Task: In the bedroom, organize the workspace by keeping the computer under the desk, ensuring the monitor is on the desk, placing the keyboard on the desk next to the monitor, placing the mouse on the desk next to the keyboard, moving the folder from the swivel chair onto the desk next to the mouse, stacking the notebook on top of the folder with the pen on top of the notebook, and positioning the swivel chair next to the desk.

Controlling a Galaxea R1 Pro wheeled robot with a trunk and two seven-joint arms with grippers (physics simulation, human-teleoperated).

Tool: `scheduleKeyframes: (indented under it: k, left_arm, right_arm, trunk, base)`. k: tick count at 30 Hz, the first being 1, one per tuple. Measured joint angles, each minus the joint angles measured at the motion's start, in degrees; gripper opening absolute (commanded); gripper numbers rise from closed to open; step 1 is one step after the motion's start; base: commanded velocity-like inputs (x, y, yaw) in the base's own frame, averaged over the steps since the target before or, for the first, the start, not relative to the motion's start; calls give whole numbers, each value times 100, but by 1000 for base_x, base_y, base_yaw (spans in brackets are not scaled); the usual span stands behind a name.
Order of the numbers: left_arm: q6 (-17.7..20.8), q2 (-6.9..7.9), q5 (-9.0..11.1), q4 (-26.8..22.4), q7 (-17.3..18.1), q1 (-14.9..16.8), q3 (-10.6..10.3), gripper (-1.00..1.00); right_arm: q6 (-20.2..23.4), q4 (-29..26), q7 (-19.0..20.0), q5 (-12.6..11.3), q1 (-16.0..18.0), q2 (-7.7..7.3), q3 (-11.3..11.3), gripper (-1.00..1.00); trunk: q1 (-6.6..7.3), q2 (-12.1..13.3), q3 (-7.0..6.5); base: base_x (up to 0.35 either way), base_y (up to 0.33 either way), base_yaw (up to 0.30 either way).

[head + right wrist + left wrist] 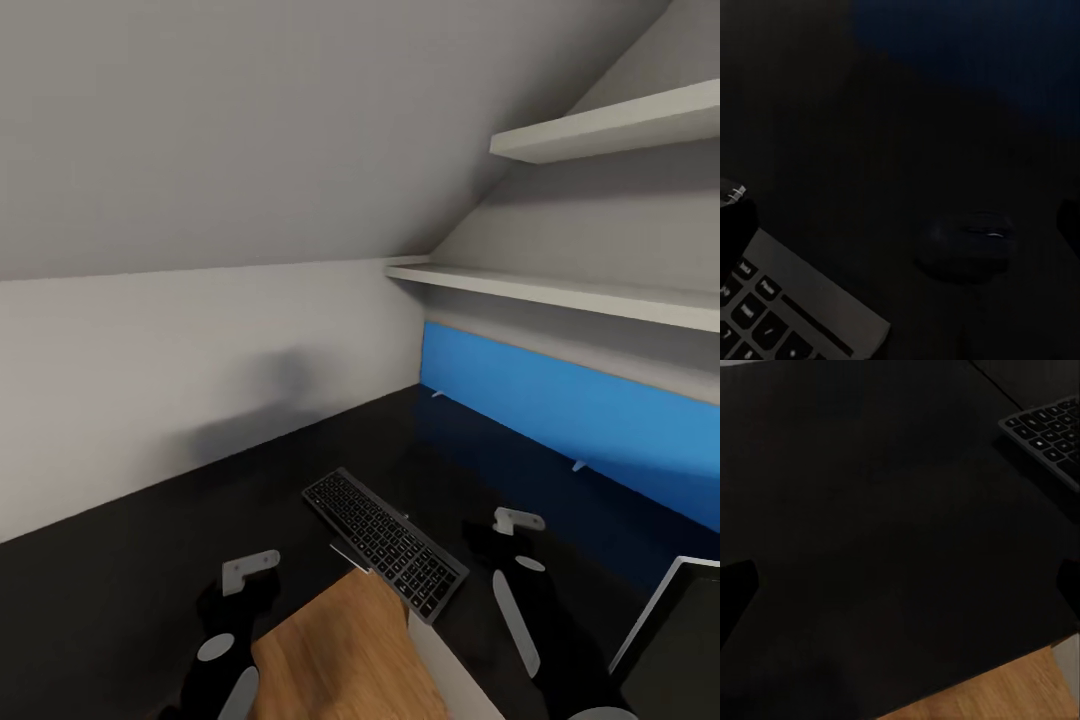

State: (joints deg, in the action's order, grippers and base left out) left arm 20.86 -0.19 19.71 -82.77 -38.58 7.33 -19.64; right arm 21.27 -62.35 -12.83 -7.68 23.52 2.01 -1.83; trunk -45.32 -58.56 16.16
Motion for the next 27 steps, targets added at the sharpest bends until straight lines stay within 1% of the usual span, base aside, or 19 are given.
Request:
scheduleKeyframes:
  k: [5, 7, 8, 9, 10, 11, 12, 13, 14, 17, 21, 22, 23, 27]
  left_arm:
    - [3, 0, 12, -80, -2, 0, 3, 100]
    - [3, 0, 14, -102, -2, 0, 2, 100]
    - [6, 0, 14, -109, -2, 0, 1, 100]
    - [8, -4, 15, -114, -2, 0, -3, 100]
    - [9, -5, 14, -115, -2, 0, -3, 100]
    - [8, -6, 15, -117, -2, 0, -4, 100]
    - [8, -8, 15, -117, -2, 0, -5, 100]
    - [8, -8, 15, -118, -2, 0, -5, 100]
    - [8, -8, 15, -118, -2, 0, -5, 100]
    - [8, -8, 15, -120, -2, 0, -5, 100]
    - [7, -8, 15, -119, -2, 0, -5, 100]
    - [11, -8, 15, -120, -2, 0, -5, 100]
    - [10, -8, 15, -120, -2, 0, -8, 100]
    - [11, -8, 18, -125, -2, 0, -13, 100]
  right_arm:
    - [-81, 296, -8, 10, 14, 1, 11, 100]
    - [-202, 702, -13, 14, 79, 0, 10, 100]
    - [-294, 943, -16, 16, 180, -5, 7, 100]
    - [-457, 1332, -24, 15, 420, -18, 0, 100]
    - [-516, 1480, -28, 14, 522, -22, -5, 100]
    - [-630, 1771, -33, 10, 717, -30, -12, 100]
    - [-820, 2237, -40, 2, 1003, -56, -20, 100]
    - [-966, 2550, -46, -3, 1186, -94, -23, 100]
    - [-1183, 2973, -51, -11, 1426, -164, -25, 100]
    - [-1409, 3431, -47, -4, 1699, -255, -53, 100]
    - [-1556, 3779, -50, -18, 1912, -357, -91, 100]
    - [-1650, 4035, -50, -24, 1950, -392, -232, 100]
    - [-1720, 4174, -50, -24, 1958, -410, -276, 100]
    - [-1877, 4429, -54, -24, 1968, -461, -342, 100]
  trunk:
    - [0, 0, 0]
    - [0, 0, 0]
    - [0, 1, 0]
    - [0, 1, 0]
    - [0, 0, 0]
    - [0, 1, 0]
    - [0, 1, -1]
    - [0, 0, 0]
    - [0, 1, 0]
    - [0, 0, 0]
    - [0, 0, 0]
    - [0, 0, 1]
    - [0, 0, 1]
    - [0, 0, 0]
  base:
    - [0, 0, 0]
    - [0, 0, 0]
    - [0, 0, 0]
    - [0, 0, 0]
    - [0, 0, 0]
    - [0, 0, 0]
    - [0, 0, 0]
    - [0, 0, 0]
    - [0, 0, 0]
    - [0, 0, 0]
    - [0, 0, 0]
    - [0, 0, 0]
    - [0, 0, 0]
    - [0, 0, 0]
